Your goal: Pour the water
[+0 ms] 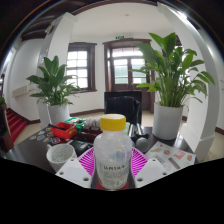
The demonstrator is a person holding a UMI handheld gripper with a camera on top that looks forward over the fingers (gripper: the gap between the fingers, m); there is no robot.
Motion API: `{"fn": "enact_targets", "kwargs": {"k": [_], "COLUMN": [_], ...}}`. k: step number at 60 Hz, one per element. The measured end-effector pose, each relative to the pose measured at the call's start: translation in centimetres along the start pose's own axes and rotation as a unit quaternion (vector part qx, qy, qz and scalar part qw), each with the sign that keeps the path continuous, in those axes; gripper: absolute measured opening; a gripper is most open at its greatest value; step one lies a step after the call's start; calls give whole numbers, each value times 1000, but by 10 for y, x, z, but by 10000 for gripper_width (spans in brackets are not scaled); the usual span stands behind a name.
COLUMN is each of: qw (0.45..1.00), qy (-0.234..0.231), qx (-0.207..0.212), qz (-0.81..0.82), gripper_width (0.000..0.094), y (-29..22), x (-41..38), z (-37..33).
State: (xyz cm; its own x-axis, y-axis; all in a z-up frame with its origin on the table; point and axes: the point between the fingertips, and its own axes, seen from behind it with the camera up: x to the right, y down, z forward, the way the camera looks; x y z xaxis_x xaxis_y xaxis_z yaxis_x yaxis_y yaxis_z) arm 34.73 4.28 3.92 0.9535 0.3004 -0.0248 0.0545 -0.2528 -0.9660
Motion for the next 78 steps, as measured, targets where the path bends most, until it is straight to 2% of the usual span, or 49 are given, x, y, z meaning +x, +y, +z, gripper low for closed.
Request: {"fn": "enact_targets", "kwargs": {"k": [5, 6, 9, 18, 25, 28, 31, 34, 37, 46, 59, 64, 78], "qw": [1000, 1000, 1000, 1000, 1000, 1000, 999, 999, 998, 995, 996, 994, 991], "qy": [2, 2, 6, 10, 10, 13, 21, 31, 47, 90, 90, 104, 135], "qx": [-11, 3, 8, 11, 6, -14, -38, -40, -33, -39, -11, -11, -8], "qz": [-12, -17, -27, -22, -24, -21, -16, -16, -21, -17, 10, 15, 5], "gripper_width": [448, 434, 432, 447, 553, 597, 759, 874, 843, 854, 856, 854, 857], "y": [18, 14, 14, 16, 16, 24, 37, 39, 41, 49, 29, 22, -1], "x": [1, 1, 0, 3, 3, 4, 5, 9, 12, 7, -46, -58, -61], "z": [5, 6, -3, 2, 3, 1, -5, -13, -27, -93, -197, -232, -273]}}
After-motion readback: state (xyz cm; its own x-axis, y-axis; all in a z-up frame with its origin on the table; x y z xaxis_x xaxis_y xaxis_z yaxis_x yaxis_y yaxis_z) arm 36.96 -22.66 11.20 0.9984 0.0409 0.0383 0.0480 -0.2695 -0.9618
